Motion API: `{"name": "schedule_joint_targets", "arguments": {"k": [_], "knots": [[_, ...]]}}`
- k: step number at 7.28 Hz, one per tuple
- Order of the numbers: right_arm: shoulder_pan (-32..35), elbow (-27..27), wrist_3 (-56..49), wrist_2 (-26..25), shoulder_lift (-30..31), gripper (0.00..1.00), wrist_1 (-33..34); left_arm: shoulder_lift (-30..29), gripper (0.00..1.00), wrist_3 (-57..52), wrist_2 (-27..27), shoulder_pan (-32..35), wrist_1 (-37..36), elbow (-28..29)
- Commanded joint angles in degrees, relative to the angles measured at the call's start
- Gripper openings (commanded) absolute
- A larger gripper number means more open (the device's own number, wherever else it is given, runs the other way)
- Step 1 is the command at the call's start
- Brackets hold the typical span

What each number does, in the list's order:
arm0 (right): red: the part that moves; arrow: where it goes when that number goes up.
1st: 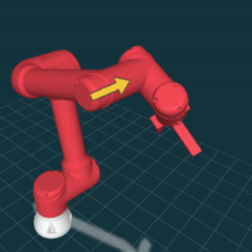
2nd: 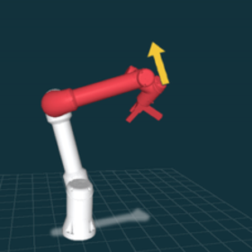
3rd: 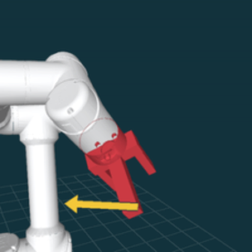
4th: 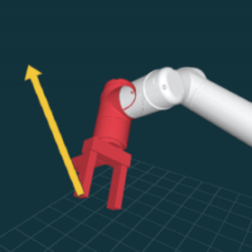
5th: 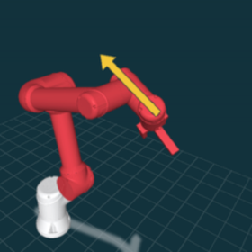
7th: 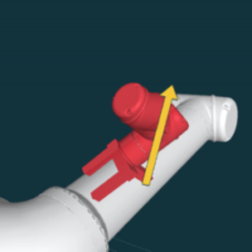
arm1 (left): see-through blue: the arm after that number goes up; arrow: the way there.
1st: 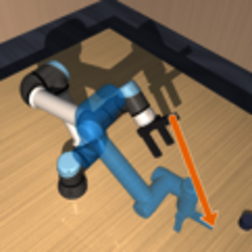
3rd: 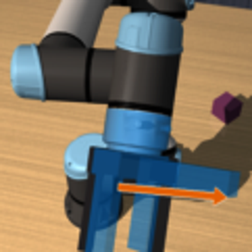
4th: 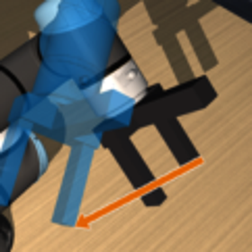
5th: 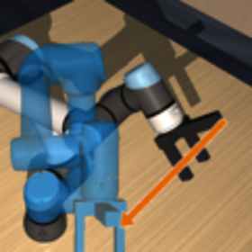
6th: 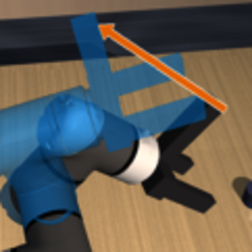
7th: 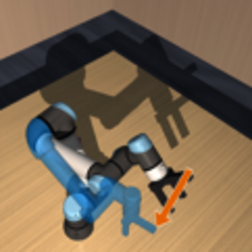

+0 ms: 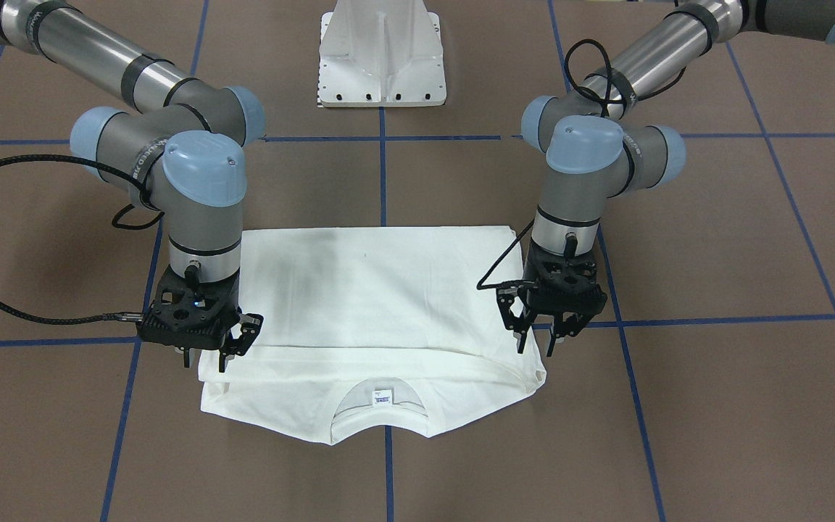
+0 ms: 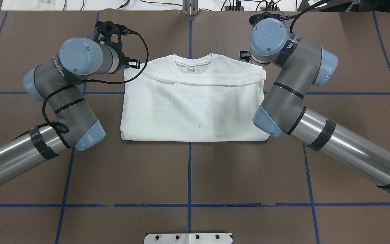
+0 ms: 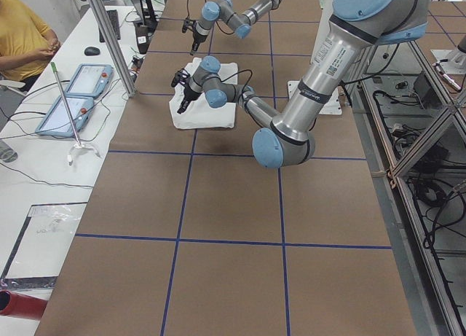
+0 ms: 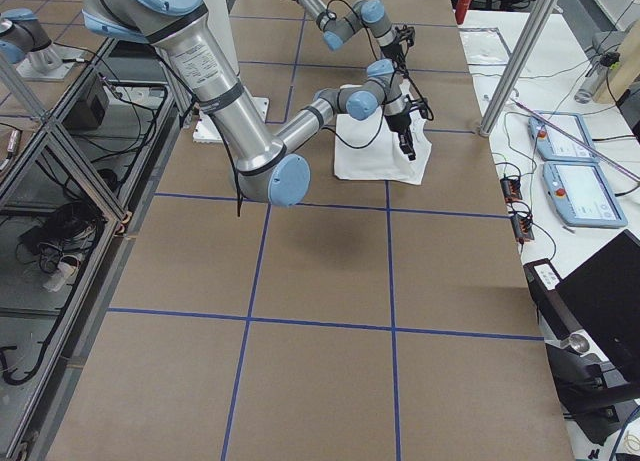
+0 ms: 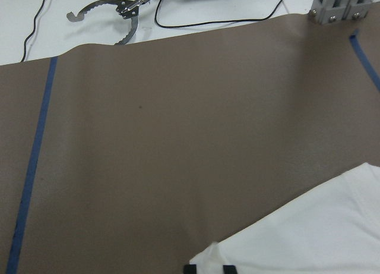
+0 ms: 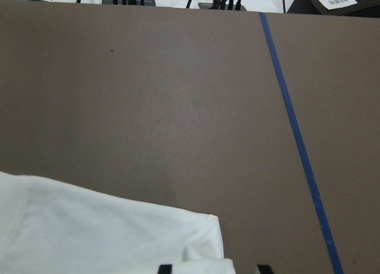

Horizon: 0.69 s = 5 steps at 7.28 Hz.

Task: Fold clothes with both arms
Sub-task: 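Lay the hem near the collar and open both grippers, then grasp the folded shirt's side edge with the left gripper while the right gripper rises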

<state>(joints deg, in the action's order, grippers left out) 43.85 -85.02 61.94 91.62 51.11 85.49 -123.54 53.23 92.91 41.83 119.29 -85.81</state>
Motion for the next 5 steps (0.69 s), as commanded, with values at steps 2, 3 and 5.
{"name": "schedule_joint_targets", "arguments": {"k": [2, 3, 5], "knots": [[1.41, -6.28, -1.91, 5.06, 3.64, 1.00, -0.24, 10.83, 1.00, 3.52, 3.69, -6.36, 0.68, -13.21], [1.33, -6.30, -1.99, 5.06, 3.65, 1.00, -0.32, 12.61, 1.00, 7.90, 3.42, -9.54, 1.72, -14.03], [1.24, -6.30, -1.99, 4.89, 3.39, 1.00, -0.32, 14.21, 0.87, 14.59, -3.32, -15.52, 4.45, -12.64]]}}
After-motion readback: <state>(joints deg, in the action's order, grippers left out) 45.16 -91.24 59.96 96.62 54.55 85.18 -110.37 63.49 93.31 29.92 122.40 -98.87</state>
